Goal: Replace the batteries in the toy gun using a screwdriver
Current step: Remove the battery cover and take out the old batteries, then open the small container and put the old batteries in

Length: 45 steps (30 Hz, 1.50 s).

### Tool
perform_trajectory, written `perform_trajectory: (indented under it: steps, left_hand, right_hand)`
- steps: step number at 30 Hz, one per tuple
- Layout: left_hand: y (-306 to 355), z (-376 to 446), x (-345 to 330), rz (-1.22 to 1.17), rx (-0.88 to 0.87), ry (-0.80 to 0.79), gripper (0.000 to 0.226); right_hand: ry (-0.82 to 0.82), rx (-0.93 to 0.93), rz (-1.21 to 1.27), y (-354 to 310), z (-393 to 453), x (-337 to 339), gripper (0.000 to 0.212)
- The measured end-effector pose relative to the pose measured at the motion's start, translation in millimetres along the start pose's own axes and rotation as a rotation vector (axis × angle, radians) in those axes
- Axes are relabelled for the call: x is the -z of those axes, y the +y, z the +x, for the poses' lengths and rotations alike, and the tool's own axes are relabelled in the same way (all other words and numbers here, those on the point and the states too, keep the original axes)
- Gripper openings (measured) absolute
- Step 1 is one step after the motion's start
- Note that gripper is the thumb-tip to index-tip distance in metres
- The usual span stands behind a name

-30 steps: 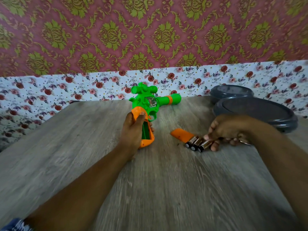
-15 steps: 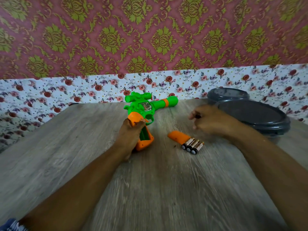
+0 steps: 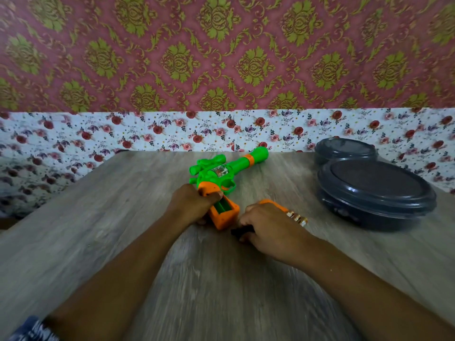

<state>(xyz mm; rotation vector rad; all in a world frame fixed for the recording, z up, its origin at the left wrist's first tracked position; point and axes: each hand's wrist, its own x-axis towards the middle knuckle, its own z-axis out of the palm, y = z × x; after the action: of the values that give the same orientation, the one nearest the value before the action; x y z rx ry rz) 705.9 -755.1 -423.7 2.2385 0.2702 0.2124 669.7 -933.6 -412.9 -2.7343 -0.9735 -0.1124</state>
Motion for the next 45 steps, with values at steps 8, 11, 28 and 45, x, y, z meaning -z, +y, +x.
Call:
perform_trajectory:
  steps: [8, 11, 28, 45]
  left_hand:
    - [4, -3, 5, 0.098, 0.001, -0.01, 0.045]
    - [5, -5, 7, 0.081, 0.005, -0.023, 0.045]
    - [85, 2, 12, 0.532, -0.323, 0.194, 0.039]
    - [224, 100, -216, 0.586, -0.809, -0.27, 0.067]
  right_hand:
    - [-0.059, 0.031, 0.048, 4, 1, 5, 0.025]
    - [-0.078, 0.047, 0.054, 5, 1, 7, 0.025]
    - [-0.072, -0.458, -0.341, 121, -3, 79, 0.055]
    - [0.033, -0.402, -0.206, 168, -48, 81, 0.054]
